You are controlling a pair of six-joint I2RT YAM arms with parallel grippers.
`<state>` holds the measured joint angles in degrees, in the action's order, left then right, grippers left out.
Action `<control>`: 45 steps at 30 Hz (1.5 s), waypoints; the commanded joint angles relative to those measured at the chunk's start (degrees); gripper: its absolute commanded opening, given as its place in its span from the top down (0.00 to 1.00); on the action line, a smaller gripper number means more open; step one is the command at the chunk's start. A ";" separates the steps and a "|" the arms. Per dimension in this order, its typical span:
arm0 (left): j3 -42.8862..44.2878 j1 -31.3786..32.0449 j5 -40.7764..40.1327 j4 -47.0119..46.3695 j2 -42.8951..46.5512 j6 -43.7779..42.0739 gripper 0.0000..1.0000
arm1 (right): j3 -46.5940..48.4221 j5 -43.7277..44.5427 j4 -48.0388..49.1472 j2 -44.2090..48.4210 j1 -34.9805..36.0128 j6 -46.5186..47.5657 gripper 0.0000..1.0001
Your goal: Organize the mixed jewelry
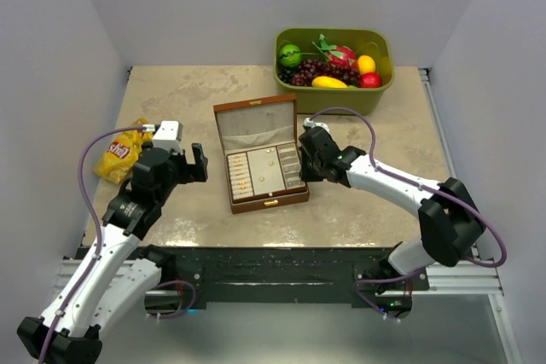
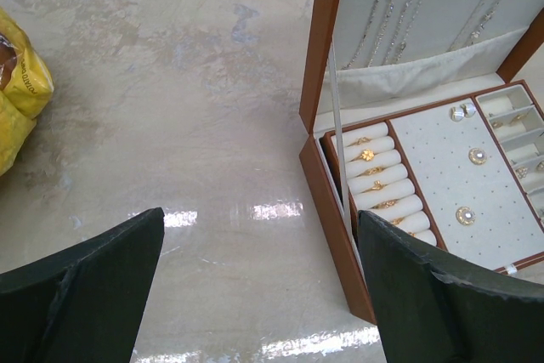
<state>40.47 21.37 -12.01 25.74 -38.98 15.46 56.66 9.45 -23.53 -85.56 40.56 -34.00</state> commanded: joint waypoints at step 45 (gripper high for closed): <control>-0.13 -0.62 1.90 -2.53 -0.13 -0.70 0.00 | 2.22 7.95 1.47 2.24 2.77 -1.77 0.73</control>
<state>40.47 21.32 -10.63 25.74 -39.18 15.44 56.69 14.48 -22.50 -86.32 43.13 -35.07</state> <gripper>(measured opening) 0.994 0.253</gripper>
